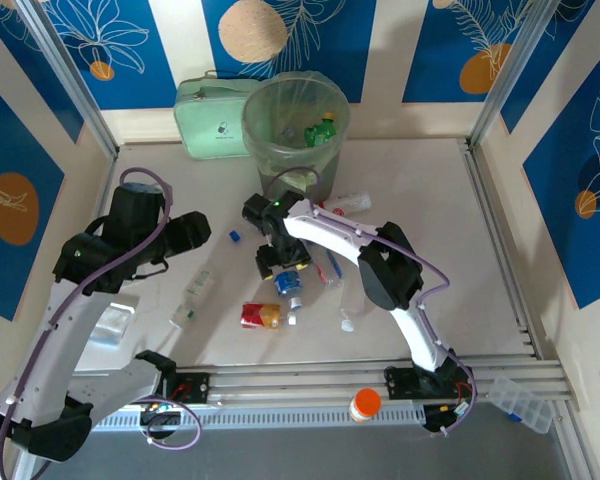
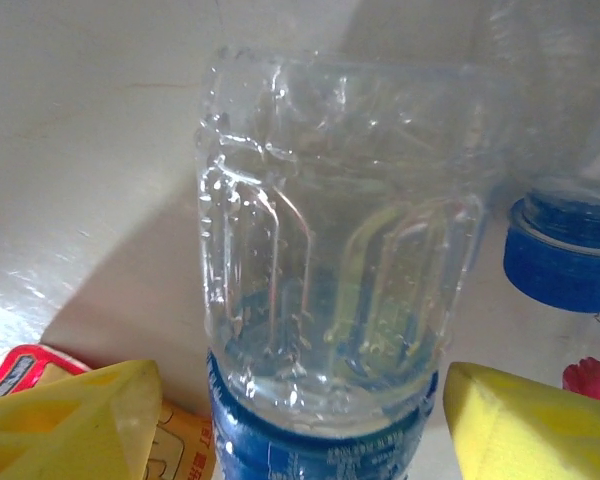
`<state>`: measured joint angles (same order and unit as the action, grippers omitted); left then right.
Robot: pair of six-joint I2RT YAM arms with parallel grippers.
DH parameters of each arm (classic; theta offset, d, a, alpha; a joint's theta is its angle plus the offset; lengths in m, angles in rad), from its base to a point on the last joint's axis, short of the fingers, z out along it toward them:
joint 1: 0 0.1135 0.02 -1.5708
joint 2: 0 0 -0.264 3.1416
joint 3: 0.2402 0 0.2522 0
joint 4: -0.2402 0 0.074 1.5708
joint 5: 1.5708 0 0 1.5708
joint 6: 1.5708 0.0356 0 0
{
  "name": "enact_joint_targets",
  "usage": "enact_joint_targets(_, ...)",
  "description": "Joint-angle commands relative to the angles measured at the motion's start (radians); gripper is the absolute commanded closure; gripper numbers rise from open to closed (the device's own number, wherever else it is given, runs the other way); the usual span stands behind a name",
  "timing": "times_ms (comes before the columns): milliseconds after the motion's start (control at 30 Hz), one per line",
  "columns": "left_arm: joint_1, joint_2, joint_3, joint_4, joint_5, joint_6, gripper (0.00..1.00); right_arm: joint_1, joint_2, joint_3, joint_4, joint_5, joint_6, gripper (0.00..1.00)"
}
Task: Put the plastic bottles in the bin
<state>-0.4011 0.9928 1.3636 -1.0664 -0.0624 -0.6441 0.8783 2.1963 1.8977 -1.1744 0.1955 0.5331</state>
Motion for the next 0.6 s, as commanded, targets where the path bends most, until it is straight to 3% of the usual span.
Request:
enact_joint_targets(0, 0.01, -0.021, -0.006, -0.033, -0.019, 0.032, 0.32, 0.011, 0.021, 0.021, -0.056, 0.033, 0.022, 0.26)
enact_joint_targets(567, 0.011, -0.026, -0.011, -0.038, -0.014, 0.048, 0.32, 0.014, 0.01, -0.096, 0.044, 0.068, -0.022, 0.37)
